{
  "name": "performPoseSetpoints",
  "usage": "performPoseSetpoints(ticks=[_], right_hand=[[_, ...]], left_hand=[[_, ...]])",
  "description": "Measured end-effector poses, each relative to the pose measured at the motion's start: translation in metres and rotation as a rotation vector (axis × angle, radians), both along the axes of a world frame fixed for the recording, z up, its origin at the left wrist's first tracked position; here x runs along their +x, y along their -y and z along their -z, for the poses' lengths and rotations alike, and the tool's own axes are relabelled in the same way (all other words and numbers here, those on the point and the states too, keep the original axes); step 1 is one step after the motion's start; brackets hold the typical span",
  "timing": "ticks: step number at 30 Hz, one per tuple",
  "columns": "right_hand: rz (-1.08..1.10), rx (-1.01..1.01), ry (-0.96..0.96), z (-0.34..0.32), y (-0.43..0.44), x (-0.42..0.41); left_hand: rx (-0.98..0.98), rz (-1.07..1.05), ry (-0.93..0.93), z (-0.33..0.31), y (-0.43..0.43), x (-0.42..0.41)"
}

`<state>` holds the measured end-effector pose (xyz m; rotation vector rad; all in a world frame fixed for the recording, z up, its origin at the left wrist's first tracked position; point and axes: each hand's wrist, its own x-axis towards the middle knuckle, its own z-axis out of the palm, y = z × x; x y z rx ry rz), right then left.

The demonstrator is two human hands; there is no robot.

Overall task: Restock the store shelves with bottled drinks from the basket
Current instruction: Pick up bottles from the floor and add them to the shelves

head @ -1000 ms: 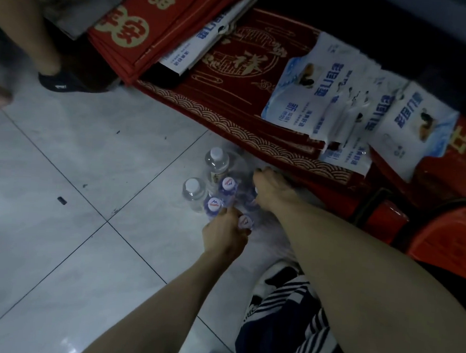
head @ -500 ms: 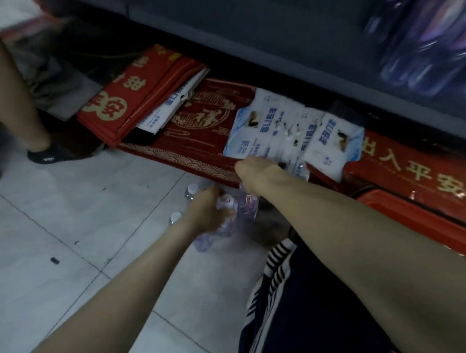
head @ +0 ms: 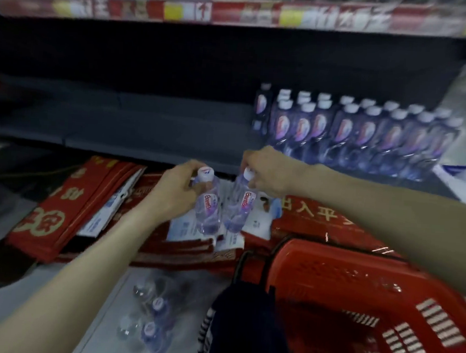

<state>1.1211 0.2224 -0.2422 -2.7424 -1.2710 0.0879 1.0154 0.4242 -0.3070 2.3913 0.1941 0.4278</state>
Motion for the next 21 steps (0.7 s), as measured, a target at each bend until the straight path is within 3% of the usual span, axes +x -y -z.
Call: performPoseSetpoints(ticks=[4, 9, 13, 21], right_hand=[[0.091, 0.196, 0.059, -0.038, 0.047, 0.013], [0.271, 0.439, 0.150, -0.060, 0.110, 0.038], [0.362, 0.493, 0.251, -0.065, 0.151, 0.066], [0.481, 0.533, 0.321, -0.041, 0.186, 0.118]], left_hand=[[0.087, 0.128, 0.092, -0.060, 0.037, 0.041], [0.050, 0.243, 0.141, -0.102, 0.090, 0.093], [-0.006, 0.296, 0.158, -0.110, 0.129, 0.135], [0.155, 0.330, 0.094, -0.111, 0.178, 0.198]])
